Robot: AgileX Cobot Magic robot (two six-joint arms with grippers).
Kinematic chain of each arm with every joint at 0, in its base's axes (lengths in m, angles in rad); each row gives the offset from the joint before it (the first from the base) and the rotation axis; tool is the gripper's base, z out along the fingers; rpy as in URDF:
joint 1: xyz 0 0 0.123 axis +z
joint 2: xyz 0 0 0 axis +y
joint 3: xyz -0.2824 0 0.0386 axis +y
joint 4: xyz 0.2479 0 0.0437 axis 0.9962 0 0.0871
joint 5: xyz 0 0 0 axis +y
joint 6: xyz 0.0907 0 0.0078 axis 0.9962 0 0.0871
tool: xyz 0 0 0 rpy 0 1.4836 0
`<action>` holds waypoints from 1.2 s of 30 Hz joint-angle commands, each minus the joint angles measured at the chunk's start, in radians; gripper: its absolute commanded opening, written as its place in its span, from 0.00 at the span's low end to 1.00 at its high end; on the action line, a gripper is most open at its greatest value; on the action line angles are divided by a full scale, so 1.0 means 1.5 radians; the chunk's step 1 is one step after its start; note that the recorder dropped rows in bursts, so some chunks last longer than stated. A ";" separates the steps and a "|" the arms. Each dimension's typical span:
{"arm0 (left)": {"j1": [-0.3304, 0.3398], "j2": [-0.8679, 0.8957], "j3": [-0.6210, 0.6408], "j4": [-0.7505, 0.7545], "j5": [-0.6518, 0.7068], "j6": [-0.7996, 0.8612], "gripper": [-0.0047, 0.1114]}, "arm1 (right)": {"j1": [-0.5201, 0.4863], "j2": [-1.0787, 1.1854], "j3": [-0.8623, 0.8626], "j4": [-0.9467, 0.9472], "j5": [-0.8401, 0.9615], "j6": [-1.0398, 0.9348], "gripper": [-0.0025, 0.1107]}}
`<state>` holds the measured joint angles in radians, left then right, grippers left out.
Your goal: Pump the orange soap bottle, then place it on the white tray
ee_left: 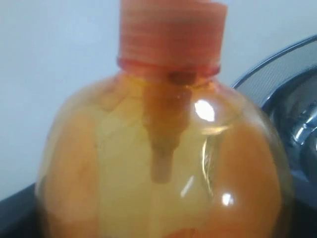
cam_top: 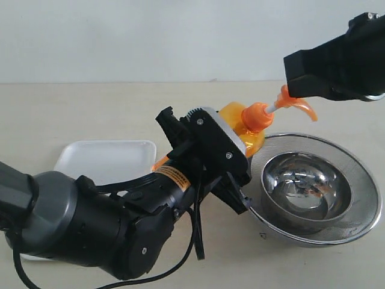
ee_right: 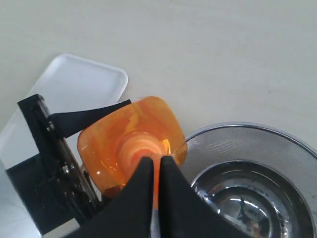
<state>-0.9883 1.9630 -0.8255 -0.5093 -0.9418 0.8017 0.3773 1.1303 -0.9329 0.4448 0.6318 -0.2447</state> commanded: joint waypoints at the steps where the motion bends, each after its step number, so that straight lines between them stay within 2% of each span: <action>1: -0.009 -0.011 -0.011 0.020 -0.036 -0.016 0.08 | 0.001 -0.073 0.002 -0.055 0.014 0.039 0.02; 16: -0.008 -0.011 -0.011 -0.037 -0.057 -0.048 0.08 | 0.001 -0.346 0.031 -0.334 -0.033 0.308 0.02; 21: -0.008 -0.011 -0.011 -0.041 -0.068 -0.083 0.08 | 0.001 -0.394 0.136 -0.410 -0.074 0.390 0.02; 29: -0.008 -0.011 -0.011 -0.049 -0.073 -0.125 0.08 | 0.001 -0.398 0.321 -0.412 -0.262 0.475 0.02; 36: -0.008 -0.011 -0.011 -0.050 -0.074 -0.125 0.08 | 0.001 -0.398 0.426 -0.409 -0.366 0.489 0.02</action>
<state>-0.9972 1.9611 -0.8335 -0.5835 -0.9993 0.6174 0.3790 0.5384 -0.3508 -0.1593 0.1731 0.4834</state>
